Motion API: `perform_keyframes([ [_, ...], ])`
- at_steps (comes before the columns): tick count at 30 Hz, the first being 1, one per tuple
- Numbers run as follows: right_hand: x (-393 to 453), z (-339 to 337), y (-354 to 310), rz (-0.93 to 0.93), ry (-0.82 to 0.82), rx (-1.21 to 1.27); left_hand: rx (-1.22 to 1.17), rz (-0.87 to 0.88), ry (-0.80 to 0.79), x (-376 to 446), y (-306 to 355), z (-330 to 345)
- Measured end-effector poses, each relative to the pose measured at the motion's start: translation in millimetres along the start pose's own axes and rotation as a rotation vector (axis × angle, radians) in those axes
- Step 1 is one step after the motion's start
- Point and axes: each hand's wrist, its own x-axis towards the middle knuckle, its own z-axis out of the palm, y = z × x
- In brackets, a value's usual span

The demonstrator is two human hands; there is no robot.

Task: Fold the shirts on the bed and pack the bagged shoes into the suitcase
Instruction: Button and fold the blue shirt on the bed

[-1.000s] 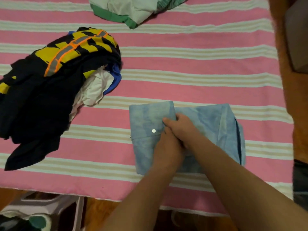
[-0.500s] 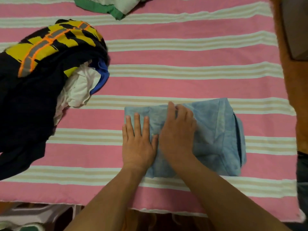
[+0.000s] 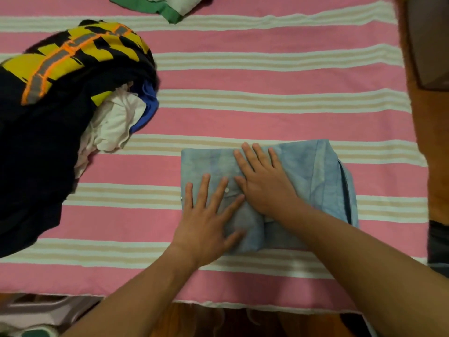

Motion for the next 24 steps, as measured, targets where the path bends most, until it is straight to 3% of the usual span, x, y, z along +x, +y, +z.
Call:
perform_keyframes([
  [3,-16,-26,24,0.108,0.171,0.034,0.084,-0.047,-0.035,18,7,13],
  [5,-45,-40,58,0.405,0.255,0.154,0.093,-0.051,-0.048,22,10,14],
  [7,-78,-56,89,0.767,0.237,0.518,0.075,-0.042,-0.04,17,12,11],
  [9,-101,-68,103,0.901,0.16,0.903,0.066,-0.035,-0.045,15,12,3],
  [16,-116,-68,120,0.886,-0.102,1.295,-0.004,-0.071,-0.085,8,48,-5],
  [19,-114,-72,111,0.937,-0.118,1.574,0.015,-0.048,-0.17,3,63,5],
  [24,-107,-93,99,0.808,-0.154,1.872,-0.039,0.042,-0.316,1,55,-14],
])
